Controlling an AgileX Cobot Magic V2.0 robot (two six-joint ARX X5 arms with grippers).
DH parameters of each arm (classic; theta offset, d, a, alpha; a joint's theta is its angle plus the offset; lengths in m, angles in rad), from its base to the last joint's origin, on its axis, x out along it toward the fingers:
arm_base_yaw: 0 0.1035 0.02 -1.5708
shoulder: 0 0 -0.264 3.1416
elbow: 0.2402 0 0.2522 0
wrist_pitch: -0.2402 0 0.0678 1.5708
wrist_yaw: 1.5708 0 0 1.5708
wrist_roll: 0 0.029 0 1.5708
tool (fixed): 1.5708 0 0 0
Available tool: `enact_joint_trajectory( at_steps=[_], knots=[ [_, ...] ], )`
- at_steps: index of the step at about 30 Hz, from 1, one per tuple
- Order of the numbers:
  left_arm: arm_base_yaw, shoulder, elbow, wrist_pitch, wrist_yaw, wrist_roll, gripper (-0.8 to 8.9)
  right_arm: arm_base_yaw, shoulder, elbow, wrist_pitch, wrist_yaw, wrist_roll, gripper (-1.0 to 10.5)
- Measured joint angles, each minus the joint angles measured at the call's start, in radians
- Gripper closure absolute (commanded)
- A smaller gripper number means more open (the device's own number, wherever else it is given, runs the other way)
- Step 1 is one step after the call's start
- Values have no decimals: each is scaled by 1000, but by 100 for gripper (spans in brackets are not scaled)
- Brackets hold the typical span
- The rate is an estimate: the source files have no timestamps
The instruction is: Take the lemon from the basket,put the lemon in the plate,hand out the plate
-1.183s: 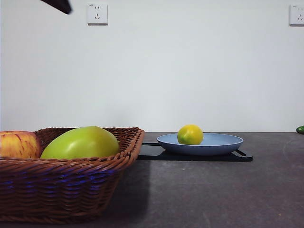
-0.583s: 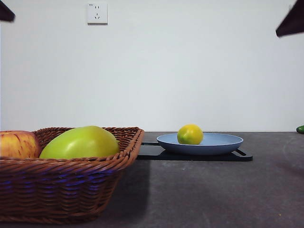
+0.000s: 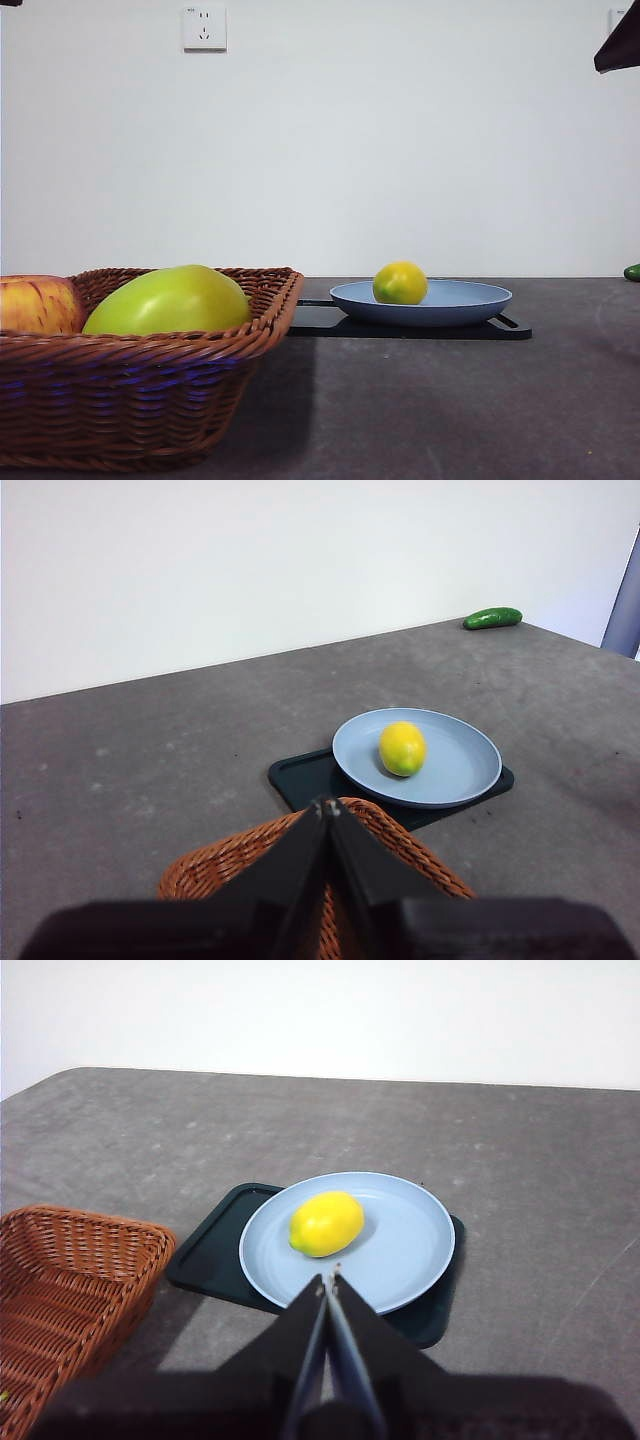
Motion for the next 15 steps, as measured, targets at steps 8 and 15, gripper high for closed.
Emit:
enact_joint_trajectory(
  at_steps=[8, 15],
  knots=[
    [11, -35, 0, -34, -15, 16, 805, 0, -2, 0, 0, 0, 0, 943],
    [202, -237, -11, -231, -89, 108, 805, 0, -5, 0, 0, 0, 0, 943]
  ],
)
